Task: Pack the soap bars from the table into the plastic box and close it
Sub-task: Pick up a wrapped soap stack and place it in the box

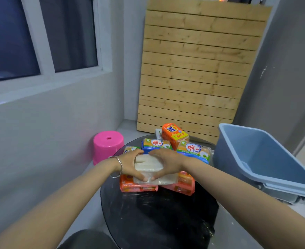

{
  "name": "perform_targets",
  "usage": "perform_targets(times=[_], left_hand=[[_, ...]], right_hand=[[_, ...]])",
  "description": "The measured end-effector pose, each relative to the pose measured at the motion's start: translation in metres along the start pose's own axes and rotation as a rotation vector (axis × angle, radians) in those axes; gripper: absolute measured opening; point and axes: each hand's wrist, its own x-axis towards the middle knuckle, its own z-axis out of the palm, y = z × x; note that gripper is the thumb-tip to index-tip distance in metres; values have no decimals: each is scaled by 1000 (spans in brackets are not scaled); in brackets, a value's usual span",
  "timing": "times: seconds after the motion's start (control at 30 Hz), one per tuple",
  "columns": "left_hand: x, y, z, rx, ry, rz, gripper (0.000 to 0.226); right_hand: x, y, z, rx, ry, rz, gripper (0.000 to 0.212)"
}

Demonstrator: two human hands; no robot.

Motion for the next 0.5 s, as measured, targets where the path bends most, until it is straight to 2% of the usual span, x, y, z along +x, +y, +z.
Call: perform_targets(times=[0.13,0.23,0.5], left_hand=[[-2,-12,2,-80,11,4,85],[-1,-15,5,-120,57,14,85],[-7,-10,0,-116,119,48,84]], right_hand=[[11,2,2,-21,-40,-17,100],[16,3,1,-17,-56,-30,98],[5,1,-1,70,37,-75,86]])
